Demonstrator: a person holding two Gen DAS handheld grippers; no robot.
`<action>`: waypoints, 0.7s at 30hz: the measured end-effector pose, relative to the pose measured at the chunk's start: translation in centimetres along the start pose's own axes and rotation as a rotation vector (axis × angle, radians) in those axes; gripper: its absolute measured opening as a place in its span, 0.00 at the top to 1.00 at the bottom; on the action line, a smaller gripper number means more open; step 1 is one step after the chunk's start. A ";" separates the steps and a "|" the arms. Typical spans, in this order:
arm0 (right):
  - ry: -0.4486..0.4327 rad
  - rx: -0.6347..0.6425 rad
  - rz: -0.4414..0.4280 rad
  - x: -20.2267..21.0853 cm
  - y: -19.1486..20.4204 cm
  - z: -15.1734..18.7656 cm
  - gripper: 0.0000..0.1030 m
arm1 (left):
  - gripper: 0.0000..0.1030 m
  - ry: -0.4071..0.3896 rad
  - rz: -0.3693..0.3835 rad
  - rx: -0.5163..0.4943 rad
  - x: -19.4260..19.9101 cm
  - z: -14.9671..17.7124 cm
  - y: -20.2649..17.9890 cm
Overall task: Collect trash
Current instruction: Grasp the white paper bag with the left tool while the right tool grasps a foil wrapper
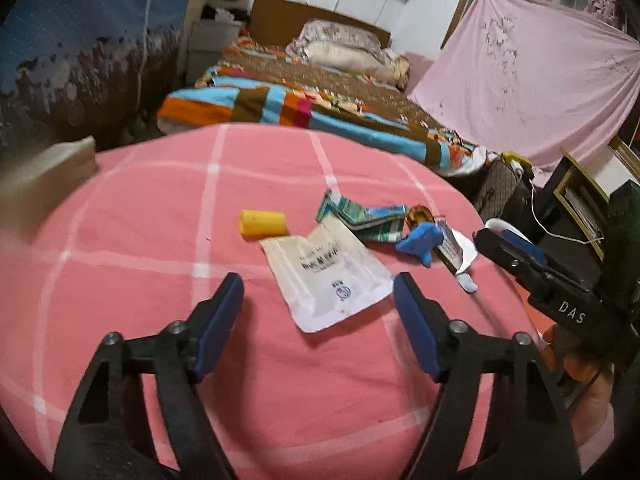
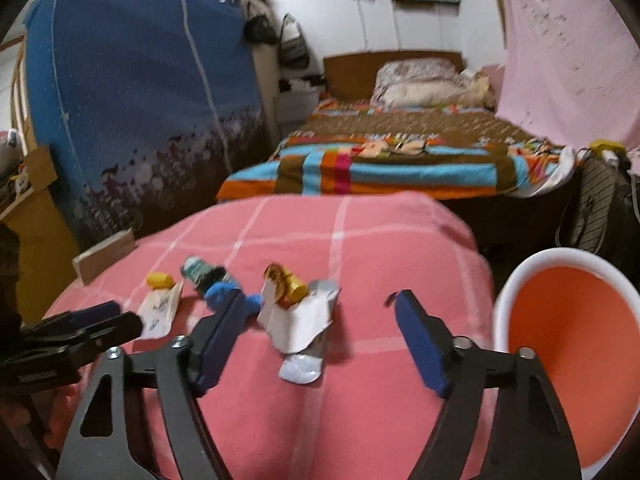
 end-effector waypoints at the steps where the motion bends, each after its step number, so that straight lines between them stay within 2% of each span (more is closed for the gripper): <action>1: 0.020 0.010 -0.009 -0.3 0.3 0.2 0.32 | 0.49 0.012 0.006 0.000 -0.2 0.1 -0.1; 3: 0.042 0.025 -0.014 -0.8 0.7 0.4 0.34 | 0.56 0.032 0.018 0.007 -0.5 0.2 -0.3; 5: 0.070 0.038 -0.017 -1.3 1.1 0.7 0.37 | 0.56 0.036 0.028 0.012 -0.6 0.1 -0.5; 7: 0.101 0.040 -0.017 -2.0 1.2 0.9 0.55 | 0.56 0.041 0.035 0.012 -0.8 0.1 -0.8; 8: 0.112 0.039 -0.018 -2.2 1.2 1.0 0.58 | 0.56 0.044 0.036 0.014 -0.9 0.0 -0.9; 10: 0.130 0.033 -0.027 -2.5 1.1 1.1 0.71 | 0.56 0.047 0.041 0.023 -1.0 -0.3 -0.9; 13: 0.122 0.031 -0.041 -2.3 1.3 1.1 0.83 | 0.54 0.044 0.050 0.048 -1.0 -0.7 -0.8; 16: 0.111 0.037 -0.042 -2.0 1.5 1.0 0.90 | 0.49 0.045 0.055 0.063 -1.1 -0.9 -0.9; 18: 0.092 0.037 -0.041 -1.7 1.6 0.8 0.91 | 0.42 0.044 0.051 0.071 -1.2 -1.0 -1.3; 21: 0.076 0.026 -0.044 -1.3 1.3 0.6 0.91 | 0.39 0.047 0.018 0.081 -1.6 -1.4 -1.5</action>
Point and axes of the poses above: each gripper's, at about its wrist camera, not at the fingertips, and x roughly against the way its jaws point, y to its left, z to its underside, the point moved 9 cm from there along -x, roughly the way its jaws point, and after that the axes turned 10 degrees about y, right-handed, at the moved point
